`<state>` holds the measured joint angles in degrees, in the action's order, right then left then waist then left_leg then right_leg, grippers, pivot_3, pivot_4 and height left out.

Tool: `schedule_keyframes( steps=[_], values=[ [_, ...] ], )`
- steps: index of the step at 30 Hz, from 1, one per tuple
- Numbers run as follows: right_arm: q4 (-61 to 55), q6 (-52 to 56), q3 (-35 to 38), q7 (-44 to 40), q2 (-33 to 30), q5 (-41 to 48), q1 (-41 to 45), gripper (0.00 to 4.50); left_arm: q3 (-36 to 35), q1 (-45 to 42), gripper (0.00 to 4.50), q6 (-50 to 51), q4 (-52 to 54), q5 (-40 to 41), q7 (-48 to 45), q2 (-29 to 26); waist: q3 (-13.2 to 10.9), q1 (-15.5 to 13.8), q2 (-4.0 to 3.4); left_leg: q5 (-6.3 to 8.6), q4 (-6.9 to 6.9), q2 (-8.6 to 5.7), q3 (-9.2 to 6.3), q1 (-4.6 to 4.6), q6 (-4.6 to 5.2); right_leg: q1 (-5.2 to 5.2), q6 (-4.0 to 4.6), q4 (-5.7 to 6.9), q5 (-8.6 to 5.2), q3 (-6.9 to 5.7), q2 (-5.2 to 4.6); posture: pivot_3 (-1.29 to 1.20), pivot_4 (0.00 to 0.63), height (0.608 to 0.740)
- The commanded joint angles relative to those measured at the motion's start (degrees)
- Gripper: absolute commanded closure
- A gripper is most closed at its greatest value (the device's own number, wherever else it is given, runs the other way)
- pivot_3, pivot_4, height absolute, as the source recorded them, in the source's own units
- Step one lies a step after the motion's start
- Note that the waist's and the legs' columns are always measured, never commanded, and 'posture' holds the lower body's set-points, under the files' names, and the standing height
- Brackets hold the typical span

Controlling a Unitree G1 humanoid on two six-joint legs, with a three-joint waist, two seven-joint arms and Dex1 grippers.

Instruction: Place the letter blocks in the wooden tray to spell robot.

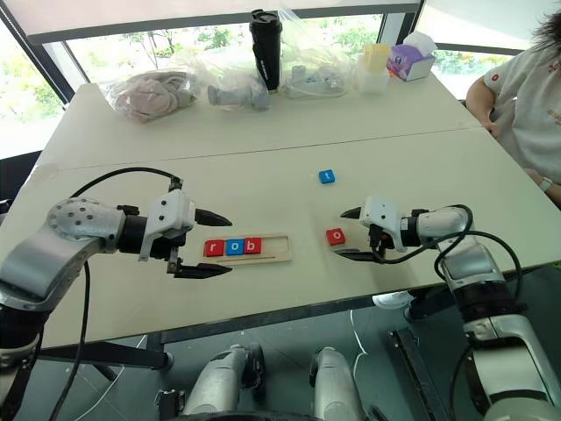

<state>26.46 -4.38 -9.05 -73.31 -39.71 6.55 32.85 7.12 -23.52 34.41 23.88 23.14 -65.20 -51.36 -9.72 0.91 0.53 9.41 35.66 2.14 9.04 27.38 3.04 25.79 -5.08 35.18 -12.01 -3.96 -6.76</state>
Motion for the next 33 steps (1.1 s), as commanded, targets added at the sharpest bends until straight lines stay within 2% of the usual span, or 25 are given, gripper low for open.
schedule_keyframes(
  steps=[1,4,8,9,11,14,19,24,33],
  values=[
    [7.3,-1.1,-1.2,-4.3,1.0,-0.6,4.2,0.04,-2.4,1.4,0.0,1.0,3.1,0.8,1.5,-1.0,0.0,-0.1,-0.01,0.02,0.06,0.0,-0.01,0.0,0.03,-0.03,0.0,0.0,0.0,-0.01,-0.01,0.0,0.15,0.74],
    [11.6,-0.6,-1.8,-7.9,1.6,-0.3,6.4,0.88,-3.5,2.2,0.0,2.0,4.1,1.4,2.4,-1.5,0.0,-0.2,-0.01,0.16,0.26,0.0,-0.04,0.01,0.21,-0.05,0.01,0.0,0.0,-0.04,-0.05,0.0,0.15,0.74],
    [11.8,0.6,-2.2,-10.3,1.6,-0.5,6.9,3.08,-4.2,2.9,0.0,2.1,4.2,1.2,3.1,-2.2,0.0,-0.2,-0.02,0.21,0.31,0.0,-0.03,0.01,0.27,0.02,0.03,-0.02,0.01,-0.04,-0.09,0.0,0.15,0.74],
    [11.1,1.0,-2.3,-10.6,1.6,-0.5,6.7,3.36,-4.3,2.9,0.0,2.0,4.1,1.1,3.3,-2.4,0.0,-0.2,-0.02,0.21,0.29,0.0,-0.03,0.01,0.27,0.04,0.02,-0.02,0.01,-0.04,-0.1,0.0,0.15,0.74],
    [7.6,4.8,-1.2,-9.0,2.0,0.7,6.4,3.35,-4.7,3.4,0.0,1.9,4.0,1.2,3.5,-2.8,0.0,-0.1,-0.02,0.23,0.26,0.0,-0.02,0.01,0.24,0.08,0.03,-0.01,0.01,-0.03,-0.11,0.0,0.15,0.74],
    [-4.2,14.8,1.7,-3.5,4.5,5.0,5.8,3.35,-5.6,4.4,0.0,1.5,3.5,1.2,3.8,-3.5,0.0,0.1,-0.03,0.25,0.21,0.03,-0.01,0.04,0.18,0.04,0.03,0.06,0.02,-0.01,-0.13,0.0,0.15,0.74],
    [-20.5,26.4,-0.3,1.3,8.7,8.1,4.3,3.35,-6.1,5.0,0.0,1.5,3.4,1.7,3.7,-3.7,0.0,0.0,-0.03,0.28,0.18,0.25,0.05,0.08,-0.04,0.44,0.04,0.17,0.02,0.01,-0.1,0.0,0.15,0.74],
    [-20.1,26.4,-6.3,3.1,11.3,3.9,4.9,3.35,-4.3,3.9,0.0,0.8,2.5,0.7,3.7,-2.9,0.0,-0.3,-0.03,0.31,0.16,0.29,0.15,0.09,-0.07,0.51,0.04,0.14,0.02,-0.01,0.0,0.0,0.15,0.74],
    [-17.5,23.8,-10.4,5.3,13.6,0.8,5.4,3.35,-3.5,3.4,0.0,0.6,1.2,0.3,5.3,-0.8,0.0,-0.1,-0.03,0.29,-0.02,0.3,0.39,0.1,-0.09,0.55,0.06,0.14,0.04,-0.01,-0.02,0.0,0.15,0.74]
  ],
)
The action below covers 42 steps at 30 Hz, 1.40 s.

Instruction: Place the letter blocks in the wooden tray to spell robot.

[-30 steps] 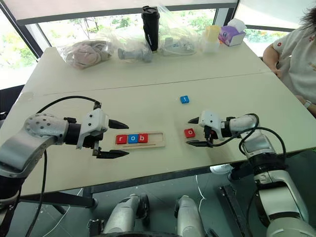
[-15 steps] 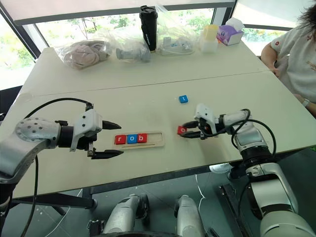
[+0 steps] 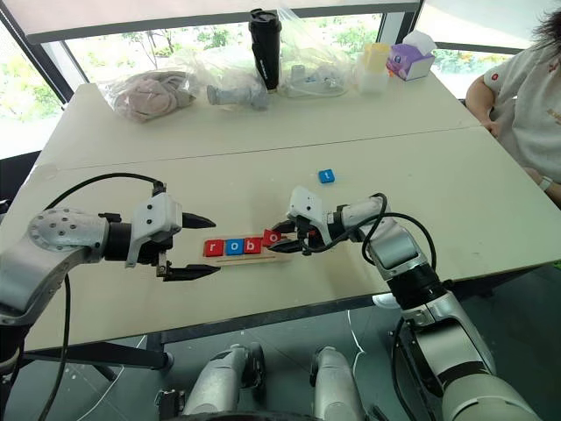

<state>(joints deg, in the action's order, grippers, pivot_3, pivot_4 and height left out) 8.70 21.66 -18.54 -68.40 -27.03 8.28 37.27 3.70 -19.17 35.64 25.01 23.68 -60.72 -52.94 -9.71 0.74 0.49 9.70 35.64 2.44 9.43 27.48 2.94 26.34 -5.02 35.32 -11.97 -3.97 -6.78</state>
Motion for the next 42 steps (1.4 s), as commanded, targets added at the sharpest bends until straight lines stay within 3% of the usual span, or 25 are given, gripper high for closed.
schedule_keyframes(
  steps=[1,10,11,15,16,22,29,34,42],
  values=[
    [0.9,-3.2,-1.3,0.5,1.1,-1.5,1.0,3.35,0.0,-1.1,0.0,-0.6,0.1,-0.3,0.9,0.9,0.0,0.1,0.0,0.0,0.0,0.01,0.0,0.0,-0.01,-0.01,0.0,0.01,0.0,0.0,0.01,0.0,0.15,0.74],
    [5.9,-6.2,-1.6,1.5,2.8,-3.1,2.7,3.35,0.1,-1.0,0.0,-0.6,0.3,-0.7,0.9,1.2,0.0,0.1,0.0,-0.01,0.04,0.02,0.02,0.0,-0.02,-0.04,-0.01,0.03,0.0,0.0,0.02,0.0,0.15,0.74],
    [6.3,-6.8,-1.7,1.5,2.8,-3.4,2.9,2.28,0.1,-1.0,0.0,-0.6,0.4,-0.6,0.9,1.1,0.0,0.1,0.0,-0.01,0.03,0.02,0.02,0.0,-0.02,-0.05,-0.01,0.03,0.0,-0.01,0.03,0.0,0.15,0.74],
    [5.8,-7.1,-1.0,0.9,2.9,-2.9,3.0,0.25,0.0,-0.9,0.0,-0.8,0.2,-0.8,0.8,1.1,0.0,0.1,0.0,-0.02,0.03,0.02,0.04,0.0,-0.02,-0.05,-0.01,0.03,0.0,0.0,0.03,0.0,0.15,0.74],
    [4.7,-6.3,-0.6,0.3,2.7,-2.0,2.8,0.08,0.0,-0.8,0.0,-0.9,0.1,-0.8,0.8,1.1,0.0,0.1,0.0,-0.02,0.02,0.02,0.04,0.0,-0.03,-0.06,-0.01,0.03,0.01,0.0,0.03,0.0,0.15,0.74],
    [-0.6,-2.5,3.5,0.2,2.2,2.7,2.4,0.08,0.3,-0.8,0.0,-1.5,-0.3,-1.4,0.8,1.1,0.0,0.1,0.0,-0.02,0.03,0.03,0.03,0.0,-0.03,-0.05,-0.01,0.05,0.01,0.0,0.03,0.0,0.15,0.74],
    [1.5,2.3,14.9,11.8,1.4,5.7,4.3,0.08,-2.6,-2.1,0.0,0.6,0.0,1.9,1.5,2.3,0.0,-0.1,0.02,-0.02,0.01,0.03,0.03,0.0,-0.03,0.05,-0.01,0.03,0.01,0.0,0.0,0.0,0.15,0.74],
    [5.8,-3.6,9.9,14.4,3.0,-0.3,1.9,0.08,-1.7,-1.0,0.0,1.8,0.8,2.9,-0.5,0.3,0.0,0.5,0.02,-0.03,-0.14,0.04,0.11,-0.02,-0.08,0.01,-0.01,-0.01,0.01,-0.01,0.01,0.0,0.15,0.74],
    [21.2,-16.2,3.9,14.5,6.9,-7.1,7.6,0.08,-0.9,-0.2,0.0,2.8,2.3,3.1,-2.0,-1.7,0.0,0.5,0.01,-0.24,-0.07,0.13,0.13,-0.03,-0.41,0.0,-0.02,0.09,0.01,-0.03,0.15,0.0,0.15,0.74]
  ],
)
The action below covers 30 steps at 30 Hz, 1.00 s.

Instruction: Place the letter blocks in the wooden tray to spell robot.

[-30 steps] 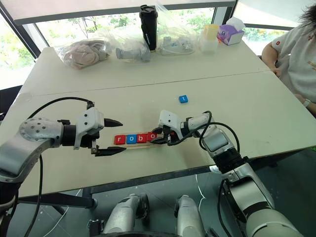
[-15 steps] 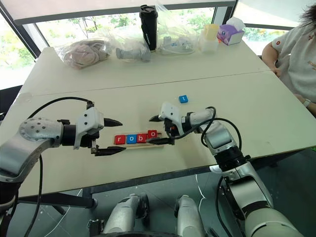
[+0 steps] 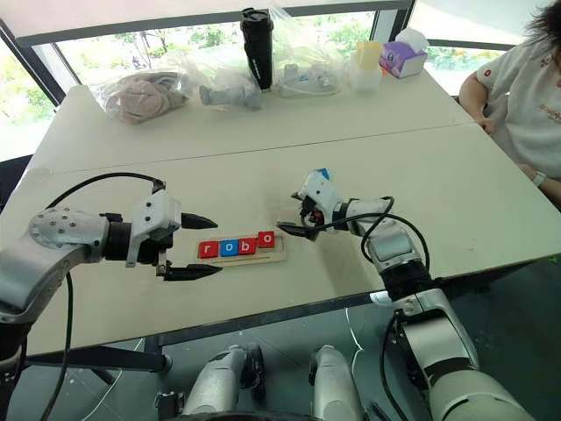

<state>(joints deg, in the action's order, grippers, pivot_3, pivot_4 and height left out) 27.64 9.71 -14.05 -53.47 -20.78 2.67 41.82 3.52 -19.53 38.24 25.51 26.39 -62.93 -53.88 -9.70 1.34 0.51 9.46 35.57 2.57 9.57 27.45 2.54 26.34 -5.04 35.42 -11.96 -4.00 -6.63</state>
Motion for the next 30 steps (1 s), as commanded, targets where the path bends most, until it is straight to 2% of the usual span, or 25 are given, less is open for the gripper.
schedule_keyframes(
  steps=[1,6,11,21,23,26,30],
  values=[
    [3.5,-5.1,-0.9,-0.8,0.9,-1.8,3.5,0.08,-0.8,0.3,0.0,0.3,1.9,0.4,0.4,-0.7,0.0,-0.2,0.0,0.0,0.01,0.0,-0.01,0.0,0.0,-0.01,0.0,0.0,0.0,0.0,0.0,0.0,0.15,0.74],
    [6.0,-7.2,-1.1,-3.4,1.2,-1.9,4.1,0.08,-1.0,0.9,0.0,0.7,2.6,0.5,1.4,-0.5,0.0,-0.5,0.01,-0.01,0.08,0.0,-0.01,0.0,-0.02,-0.08,0.0,-0.01,0.0,-0.01,-0.01,0.0,0.15,0.74],
    [3.2,-6.8,-1.2,-6.5,0.5,-1.3,2.6,0.08,-1.0,1.2,0.0,0.5,2.4,0.2,2.2,-0.3,0.0,-0.3,0.01,-0.01,0.1,0.01,-0.01,0.0,-0.03,-0.06,0.0,0.06,0.0,-0.01,0.0,0.0,0.15,0.74],
    [1.0,-6.1,-0.5,-6.4,1.2,-1.1,1.7,0.08,-0.3,-0.2,0.0,1.7,3.1,0.5,3.2,0.2,0.0,-0.3,0.01,-0.01,0.1,0.02,-0.02,0.0,-0.03,-0.04,0.0,0.08,0.0,-0.01,0.0,0.0,0.15,0.74],
    [1.5,-6.8,0.3,-4.5,0.9,-1.7,2.2,0.08,0.0,-0.9,0.0,3.0,4.1,0.8,4.0,0.3,0.0,-0.3,0.01,-0.01,0.1,0.02,-0.02,0.0,-0.03,-0.04,0.0,0.08,0.0,-0.01,0.0,0.0,0.15,0.74],
    [1.2,-5.1,5.4,2.7,-1.1,-1.3,4.5,0.08,-0.5,-1.9,0.0,4.2,4.9,1.3,4.9,0.5,0.0,-0.5,0.01,-0.02,0.11,0.02,-0.02,0.0,-0.03,-0.04,0.0,0.09,0.0,-0.01,-0.01,0.0,0.15,0.74],
    [-4.4,9.5,17.1,16.1,-1.5,4.2,6.1,0.08,-1.5,-4.9,0.0,3.7,2.5,1.0,7.9,3.4,0.0,-0.7,0.0,-0.03,0.12,0.02,-0.03,0.0,-0.05,-0.04,0.0,0.1,0.0,0.0,-0.06,0.0,0.15,0.74]
  ],
)
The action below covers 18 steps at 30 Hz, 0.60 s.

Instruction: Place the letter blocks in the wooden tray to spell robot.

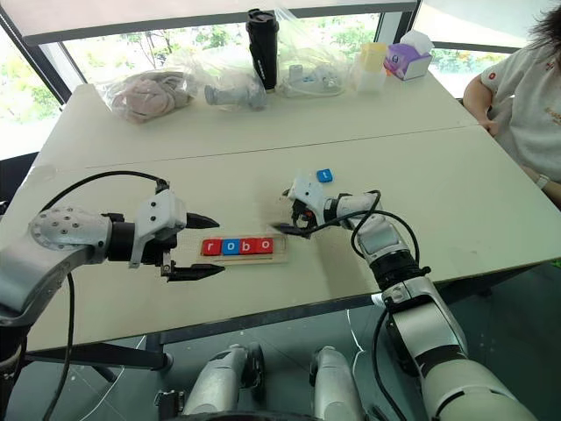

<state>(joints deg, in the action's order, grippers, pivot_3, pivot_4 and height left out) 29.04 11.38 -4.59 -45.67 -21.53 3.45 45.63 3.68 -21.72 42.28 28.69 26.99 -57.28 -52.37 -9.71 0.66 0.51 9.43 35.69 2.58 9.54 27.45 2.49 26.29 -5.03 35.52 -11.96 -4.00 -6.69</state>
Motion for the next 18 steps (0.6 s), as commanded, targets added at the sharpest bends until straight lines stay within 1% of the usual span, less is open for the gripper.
schedule_keyframes(
  steps=[1,2,4,9,10,14,18],
  values=[
    [-6.7,11.9,9.9,12.4,-0.3,3.7,2.3,0.08,-1.5,-4.2,0.0,-0.9,-1.9,-0.3,3.6,3.4,0.0,-0.1,0.02,0.0,0.0,0.0,-0.02,0.0,0.0,0.0,0.0,0.0,0.0,0.0,-0.01,0.0,0.15,0.74],
    [-7.5,15.8,11.6,15.9,0.2,3.9,2.2,0.08,-1.2,-5.4,0.0,-1.4,-3.1,-1.0,4.6,4.6,0.0,0.0,0.05,0.0,0.0,0.0,-0.05,0.0,0.0,0.0,0.0,0.0,0.0,-0.01,-0.01,0.0,0.15,0.74],
    [-8.4,20.2,13.2,21.5,1.6,3.4,1.6,0.08,-0.2,-7.2,0.0,-2.9,-5.4,-2.5,5.6,6.4,0.1,0.2,0.07,0.0,-0.02,0.01,-0.06,-0.02,-0.01,-0.02,0.01,0.01,0.0,-0.01,-0.02,0.0,0.15,0.74],
    [-6.5,25.0,13.6,27.3,6.3,4.2,1.2,0.08,2.6,-9.8,0.0,-6.0,-9.7,-5.7,5.1,8.2,0.0,0.9,0.01,-0.01,-0.1,0.03,-0.01,-0.04,-0.01,0.02,-0.01,0.03,0.01,0.0,0.09,0.0,0.15,0.74],
    [-5.9,25.6,14.0,28.3,7.5,4.7,1.6,0.08,3.2,-10.4,0.0,-6.4,-10.5,-6.4,4.8,8.2,0.0,1.0,0.01,-0.02,-0.09,0.03,0.0,-0.03,-0.01,0.02,-0.15,0.05,0.08,0.0,0.11,0.0,0.15,0.74],
    [0.0,23.0,13.2,32.1,10.3,3.5,3.7,0.08,3.9,-13.4,0.0,-8.0,-14.5,-8.4,5.6,9.5,0.0,0.9,0.01,-0.03,0.05,0.05,0.0,-0.02,0.0,0.0,-0.21,0.18,0.11,-0.02,0.16,0.0,0.15,0.74],
    [9.1,17.6,11.6,32.8,11.5,2.3,6.8,0.08,3.4,-13.6,0.0,-8.7,-15.8,-9.5,6.9,10.8,0.0,0.5,0.01,-0.02,0.27,0.06,-0.01,-0.01,0.01,-0.08,-0.19,0.26,0.1,-0.03,0.15,0.0,0.15,0.74]
  ],
)
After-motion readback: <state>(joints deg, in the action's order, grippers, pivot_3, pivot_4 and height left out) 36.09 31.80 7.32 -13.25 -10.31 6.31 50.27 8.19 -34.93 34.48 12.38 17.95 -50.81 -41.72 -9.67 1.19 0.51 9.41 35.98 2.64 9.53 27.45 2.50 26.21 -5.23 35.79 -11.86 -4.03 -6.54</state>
